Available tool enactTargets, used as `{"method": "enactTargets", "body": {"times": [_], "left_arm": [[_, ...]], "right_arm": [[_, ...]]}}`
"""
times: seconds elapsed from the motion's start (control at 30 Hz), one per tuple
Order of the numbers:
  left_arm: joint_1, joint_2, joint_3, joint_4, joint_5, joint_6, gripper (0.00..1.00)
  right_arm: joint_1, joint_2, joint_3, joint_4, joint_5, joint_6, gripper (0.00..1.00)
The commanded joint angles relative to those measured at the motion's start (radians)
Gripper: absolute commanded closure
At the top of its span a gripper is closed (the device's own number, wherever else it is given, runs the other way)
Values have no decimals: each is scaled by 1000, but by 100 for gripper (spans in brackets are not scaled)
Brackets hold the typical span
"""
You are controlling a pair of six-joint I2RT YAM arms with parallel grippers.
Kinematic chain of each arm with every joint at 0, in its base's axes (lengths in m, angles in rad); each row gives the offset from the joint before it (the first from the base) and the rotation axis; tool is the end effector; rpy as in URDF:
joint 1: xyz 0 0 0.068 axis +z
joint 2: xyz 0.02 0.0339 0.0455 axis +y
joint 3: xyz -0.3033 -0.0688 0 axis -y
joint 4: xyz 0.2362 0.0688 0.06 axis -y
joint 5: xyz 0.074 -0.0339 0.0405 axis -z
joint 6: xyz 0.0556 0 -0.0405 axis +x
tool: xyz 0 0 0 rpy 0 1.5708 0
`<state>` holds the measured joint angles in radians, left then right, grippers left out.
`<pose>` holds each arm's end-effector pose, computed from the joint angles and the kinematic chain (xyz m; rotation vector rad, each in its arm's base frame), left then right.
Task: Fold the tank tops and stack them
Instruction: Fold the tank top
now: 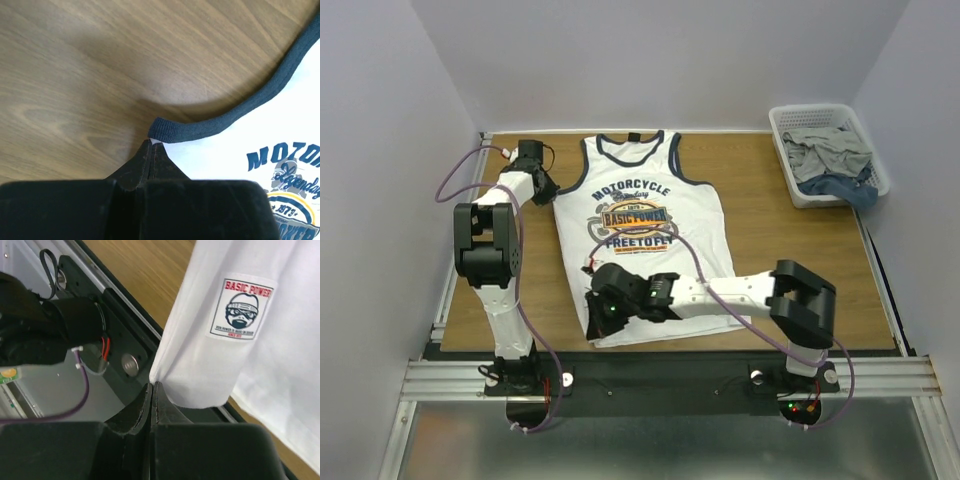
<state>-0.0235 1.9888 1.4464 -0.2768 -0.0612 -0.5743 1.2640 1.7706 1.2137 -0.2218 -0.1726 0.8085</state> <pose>0.4648 -0.0075 0.2255 -0.6800 2.2998 -0.2085 0.1129 0.3881 0.2464 -0.6982 2.5837 1.0802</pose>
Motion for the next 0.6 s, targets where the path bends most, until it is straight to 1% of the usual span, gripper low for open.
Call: {"method": "enactTargets", "body": {"times": [0.0,0.1,0.27,0.37,0.4,0.5,0.53,0.57], "left_arm": [[7,19,58,30,0,31,100],[-1,28,40,47,11,31,100],[-24,25,-15,91,26,7,100],[-52,25,-30,108,34,-9,100],[-61,28,-32,110,34,-12,100],[-104,38,-31,120,40,-35,100],[-116,44,-29,123,43,-41,100],[-140,48,-24,129,44,-45,100]], "right_arm": [[14,122,90,104,-50,1,100],[0,167,86,105,25,8,99],[-51,175,-18,110,51,61,100],[-81,122,-121,110,80,84,100],[-100,80,-155,110,93,89,100],[-150,9,-294,110,110,106,100],[-166,-43,-328,110,110,110,100],[-182,-71,-397,111,110,116,100]]}}
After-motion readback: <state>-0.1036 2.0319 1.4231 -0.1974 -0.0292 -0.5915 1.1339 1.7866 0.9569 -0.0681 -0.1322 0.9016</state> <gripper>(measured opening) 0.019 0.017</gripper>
